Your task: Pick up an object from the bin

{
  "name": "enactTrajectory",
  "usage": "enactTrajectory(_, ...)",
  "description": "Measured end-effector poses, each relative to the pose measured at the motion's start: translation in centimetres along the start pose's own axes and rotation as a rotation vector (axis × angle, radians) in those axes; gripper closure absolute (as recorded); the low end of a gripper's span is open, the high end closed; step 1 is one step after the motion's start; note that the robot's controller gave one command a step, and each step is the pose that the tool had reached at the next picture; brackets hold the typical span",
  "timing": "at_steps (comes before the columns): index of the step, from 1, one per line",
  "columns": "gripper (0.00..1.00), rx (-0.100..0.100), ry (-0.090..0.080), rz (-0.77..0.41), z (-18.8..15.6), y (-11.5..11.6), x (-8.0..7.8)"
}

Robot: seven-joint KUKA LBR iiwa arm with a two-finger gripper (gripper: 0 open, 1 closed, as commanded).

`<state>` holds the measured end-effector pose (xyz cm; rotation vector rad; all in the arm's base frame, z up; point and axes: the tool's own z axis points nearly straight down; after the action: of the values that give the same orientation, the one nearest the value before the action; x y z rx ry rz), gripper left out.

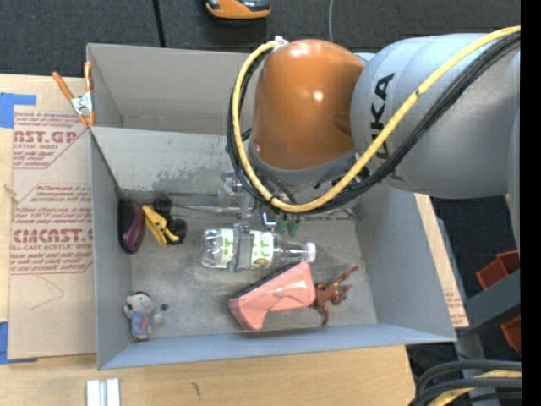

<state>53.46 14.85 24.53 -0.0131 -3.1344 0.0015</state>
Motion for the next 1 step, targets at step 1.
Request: enactTrajectory(1, 0.0, -0.004, -0.015, 0.068, -2.12, -5.11, -3.2)
